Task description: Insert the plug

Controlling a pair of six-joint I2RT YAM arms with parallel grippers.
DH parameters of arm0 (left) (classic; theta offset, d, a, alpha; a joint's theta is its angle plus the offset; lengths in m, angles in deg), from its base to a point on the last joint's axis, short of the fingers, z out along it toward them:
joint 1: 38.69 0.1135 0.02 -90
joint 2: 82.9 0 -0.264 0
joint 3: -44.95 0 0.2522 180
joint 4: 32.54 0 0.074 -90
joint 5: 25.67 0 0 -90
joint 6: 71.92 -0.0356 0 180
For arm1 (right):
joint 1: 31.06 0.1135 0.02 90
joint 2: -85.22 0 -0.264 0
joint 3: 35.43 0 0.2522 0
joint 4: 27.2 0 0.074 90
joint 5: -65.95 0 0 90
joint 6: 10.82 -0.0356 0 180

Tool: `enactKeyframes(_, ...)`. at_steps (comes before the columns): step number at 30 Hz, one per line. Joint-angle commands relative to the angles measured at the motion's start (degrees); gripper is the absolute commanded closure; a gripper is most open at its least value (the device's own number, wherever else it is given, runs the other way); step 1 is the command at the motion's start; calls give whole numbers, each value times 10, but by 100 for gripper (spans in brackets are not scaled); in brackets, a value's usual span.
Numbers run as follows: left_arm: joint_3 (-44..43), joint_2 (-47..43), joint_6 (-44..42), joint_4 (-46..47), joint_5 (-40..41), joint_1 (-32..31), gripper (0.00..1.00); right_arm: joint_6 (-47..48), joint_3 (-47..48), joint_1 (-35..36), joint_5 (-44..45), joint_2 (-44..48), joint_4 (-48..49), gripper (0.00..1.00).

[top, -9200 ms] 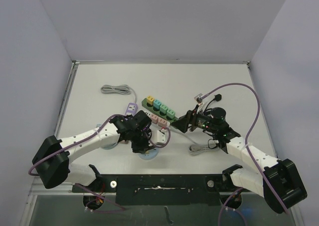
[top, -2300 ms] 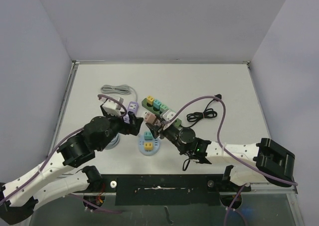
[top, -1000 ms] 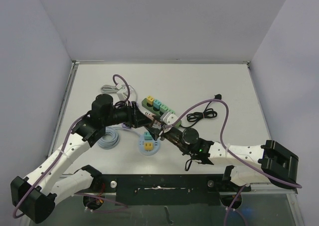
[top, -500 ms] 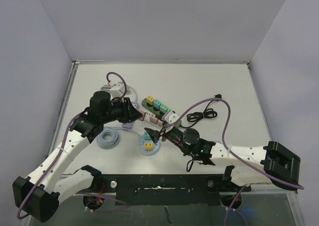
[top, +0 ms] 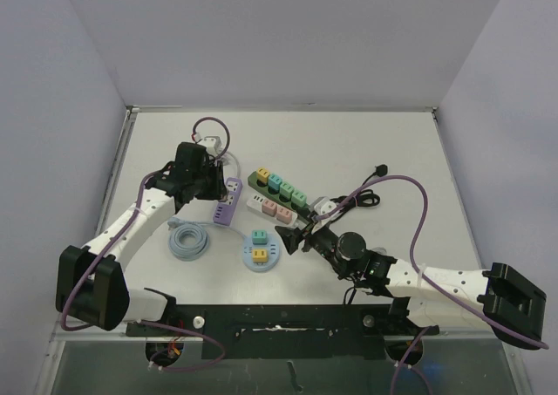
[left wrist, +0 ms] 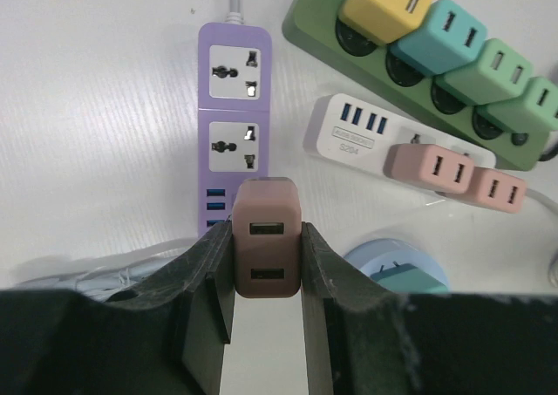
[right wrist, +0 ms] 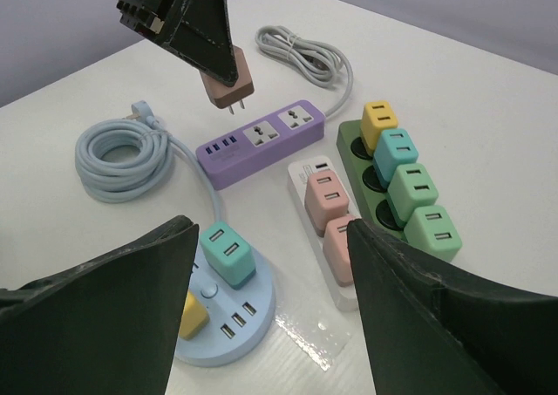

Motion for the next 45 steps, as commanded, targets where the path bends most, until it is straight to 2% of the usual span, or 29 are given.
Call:
enactKeyframes(1, -54, 36, -31, 17, 28, 5, 81, -40, -17, -26, 15, 38, 4, 30)
enactKeyframes(11, -47, 92, -26, 67, 7, 4, 82, -59, -43, -66, -20, 82, -15, 29)
enactKeyframes(23, 8, 104, -92, 144, -16, -3, 83, -64, -55, -74, -13, 79, -3, 29)
enactKeyframes(33, 6, 134, -108, 124, -12, -12, 85, -60, -53, -82, -16, 68, -5, 29)
enactKeyframes(40, -4, 161, -101, 101, 51, -31, 86, -58, -58, -86, -17, 75, -8, 29)
enactKeyframes(45, -17, 193, -93, 59, 119, -67, 87, -58, -61, -88, -17, 80, -9, 28)
